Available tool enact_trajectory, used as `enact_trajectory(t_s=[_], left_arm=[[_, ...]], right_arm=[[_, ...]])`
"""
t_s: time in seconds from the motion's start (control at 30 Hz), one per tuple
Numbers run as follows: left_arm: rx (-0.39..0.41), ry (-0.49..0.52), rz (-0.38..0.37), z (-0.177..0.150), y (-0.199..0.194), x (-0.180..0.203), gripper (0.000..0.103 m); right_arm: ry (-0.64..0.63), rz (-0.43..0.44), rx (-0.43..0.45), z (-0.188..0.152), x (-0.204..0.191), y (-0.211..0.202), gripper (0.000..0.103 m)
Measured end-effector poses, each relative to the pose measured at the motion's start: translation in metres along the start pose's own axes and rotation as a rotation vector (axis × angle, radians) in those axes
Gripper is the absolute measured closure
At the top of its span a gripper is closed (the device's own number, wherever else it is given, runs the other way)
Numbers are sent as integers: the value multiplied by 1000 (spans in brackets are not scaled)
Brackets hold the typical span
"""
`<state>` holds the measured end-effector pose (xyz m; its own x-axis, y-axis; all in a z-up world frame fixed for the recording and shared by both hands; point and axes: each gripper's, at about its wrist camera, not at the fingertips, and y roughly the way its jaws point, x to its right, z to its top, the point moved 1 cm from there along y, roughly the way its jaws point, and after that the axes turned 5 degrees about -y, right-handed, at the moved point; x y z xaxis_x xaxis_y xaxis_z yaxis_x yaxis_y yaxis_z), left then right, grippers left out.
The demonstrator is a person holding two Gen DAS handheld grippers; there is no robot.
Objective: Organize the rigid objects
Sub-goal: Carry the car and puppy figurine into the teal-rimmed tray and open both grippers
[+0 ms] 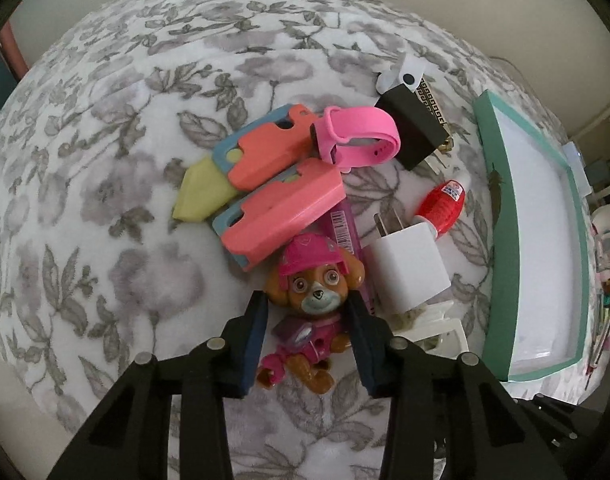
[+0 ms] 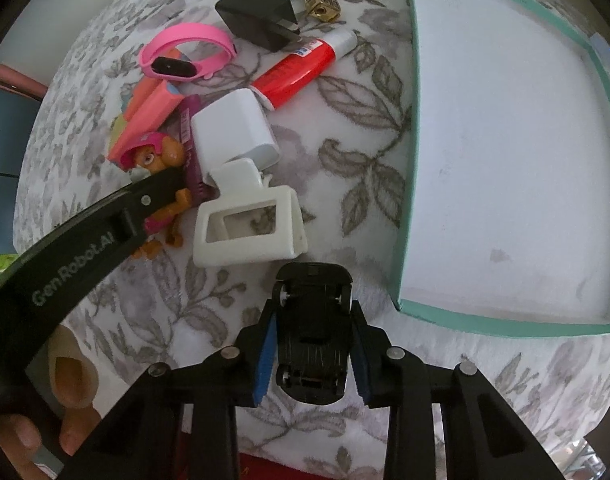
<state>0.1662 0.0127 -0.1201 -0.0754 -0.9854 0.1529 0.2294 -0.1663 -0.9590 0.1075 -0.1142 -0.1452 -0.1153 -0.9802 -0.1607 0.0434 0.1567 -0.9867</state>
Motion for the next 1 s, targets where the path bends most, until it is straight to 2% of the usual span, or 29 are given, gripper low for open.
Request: enact_trajectory(t_s=[0.3, 0.63, 0.87, 1.0], left_arm=[[6, 23, 17, 2, -5, 6, 62], [77, 38, 10, 2, -51, 15, 63], [132, 90, -6, 9, -77, 45, 63], [143, 139, -10, 13, -77, 73, 63]], right_arm=[[-23, 16, 21, -16, -9, -16, 68], [-25, 52, 101, -21, -6, -56, 68], [29, 30, 192, -14, 39, -92, 68], [93, -35, 215, -7, 78, -98, 68]])
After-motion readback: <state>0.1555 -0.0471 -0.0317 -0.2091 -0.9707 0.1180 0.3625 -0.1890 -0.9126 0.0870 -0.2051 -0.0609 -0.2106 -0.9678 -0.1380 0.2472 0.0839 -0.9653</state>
